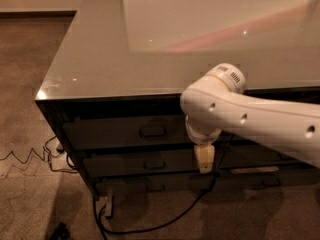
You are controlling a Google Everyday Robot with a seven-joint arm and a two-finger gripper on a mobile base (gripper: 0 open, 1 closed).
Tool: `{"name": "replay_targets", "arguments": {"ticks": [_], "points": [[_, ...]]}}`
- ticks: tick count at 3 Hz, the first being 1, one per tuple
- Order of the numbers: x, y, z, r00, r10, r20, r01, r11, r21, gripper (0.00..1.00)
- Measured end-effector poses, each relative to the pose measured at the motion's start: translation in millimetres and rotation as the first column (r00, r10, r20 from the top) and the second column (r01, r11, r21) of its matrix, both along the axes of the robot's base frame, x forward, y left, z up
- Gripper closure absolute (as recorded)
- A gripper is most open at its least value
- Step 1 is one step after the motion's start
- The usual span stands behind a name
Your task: Open top drawer
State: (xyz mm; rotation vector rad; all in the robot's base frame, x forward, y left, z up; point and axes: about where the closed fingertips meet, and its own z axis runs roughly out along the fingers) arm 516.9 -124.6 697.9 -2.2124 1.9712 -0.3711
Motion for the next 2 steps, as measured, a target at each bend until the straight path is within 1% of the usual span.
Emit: {"name": "replay_targets", "arguments": {"ticks": [1,2], "points": [[11.9,3.6,7.0,0.9997,0.018,-0.015,-0.016,0.994,0.111,0.00],[18.6,9.6,9.0,0.9997,0.020,-0.017,-0.017,0.988,0.151,0.00]]}}
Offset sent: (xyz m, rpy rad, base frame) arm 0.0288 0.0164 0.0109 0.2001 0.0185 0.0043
